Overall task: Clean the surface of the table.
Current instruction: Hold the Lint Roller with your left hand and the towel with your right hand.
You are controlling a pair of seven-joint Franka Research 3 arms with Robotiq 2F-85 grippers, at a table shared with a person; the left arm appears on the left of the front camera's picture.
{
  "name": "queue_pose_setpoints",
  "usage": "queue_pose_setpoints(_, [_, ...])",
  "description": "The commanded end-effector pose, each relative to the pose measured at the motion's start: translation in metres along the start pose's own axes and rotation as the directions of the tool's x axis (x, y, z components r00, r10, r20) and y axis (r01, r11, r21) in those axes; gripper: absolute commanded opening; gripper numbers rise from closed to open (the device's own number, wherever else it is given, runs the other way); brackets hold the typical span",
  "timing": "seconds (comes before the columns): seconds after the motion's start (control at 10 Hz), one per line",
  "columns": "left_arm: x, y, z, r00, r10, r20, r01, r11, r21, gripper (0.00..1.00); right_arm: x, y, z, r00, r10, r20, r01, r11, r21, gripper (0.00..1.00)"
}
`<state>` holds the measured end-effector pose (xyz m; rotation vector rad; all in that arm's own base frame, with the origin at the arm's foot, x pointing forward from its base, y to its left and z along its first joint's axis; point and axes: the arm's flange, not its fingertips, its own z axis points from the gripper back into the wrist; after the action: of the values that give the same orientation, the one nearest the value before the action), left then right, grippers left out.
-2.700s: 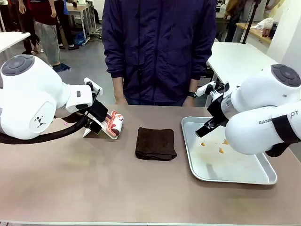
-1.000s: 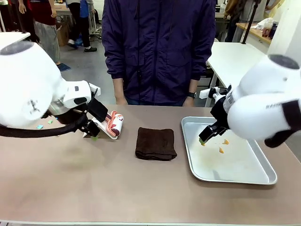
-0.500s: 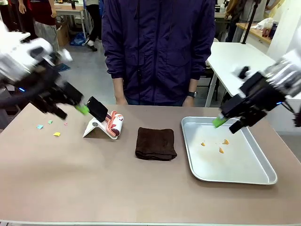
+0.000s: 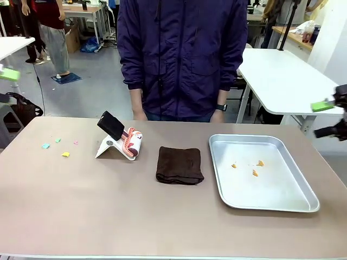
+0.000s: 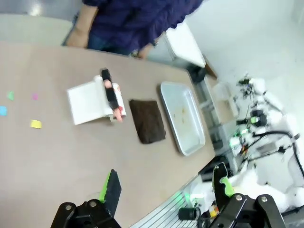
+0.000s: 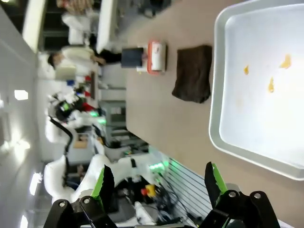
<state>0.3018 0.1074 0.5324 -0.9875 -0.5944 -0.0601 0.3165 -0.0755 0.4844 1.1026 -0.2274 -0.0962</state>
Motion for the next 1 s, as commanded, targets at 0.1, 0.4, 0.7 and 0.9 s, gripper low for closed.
queue_pose_setpoints(0.1, [-0.067, 0.047, 0.010, 0.985, 0.091, 0.150, -0.085, 0.995, -0.042, 1.00, -0.010, -0.070, 0.027, 0.988, -0.106, 0.110, 0.091, 0.987, 0.130, 1.00])
queue_pose_setpoints(0.4, [-0.103, 0.052, -0.019, 0.964, 0.163, 0.212, -0.163, 0.986, -0.017, 1.00, -0.012, -0.115, 0.055, 0.962, -0.197, 0.188, 0.157, 0.966, 0.205, 1.00])
queue_pose_setpoints(0.7, [-0.011, 0.074, 0.042, 0.964, 0.183, 0.191, -0.183, 0.983, -0.018, 1.00, -0.012, -0.123, 0.065, 0.955, -0.230, 0.186, 0.197, 0.964, 0.180, 1.00])
queue_pose_setpoints(0.9, [-0.011, 0.074, 0.042, 0.964, 0.183, 0.191, -0.183, 0.983, -0.018, 1.00, -0.012, -0.123, 0.065, 0.955, -0.230, 0.186, 0.197, 0.964, 0.180, 1.00])
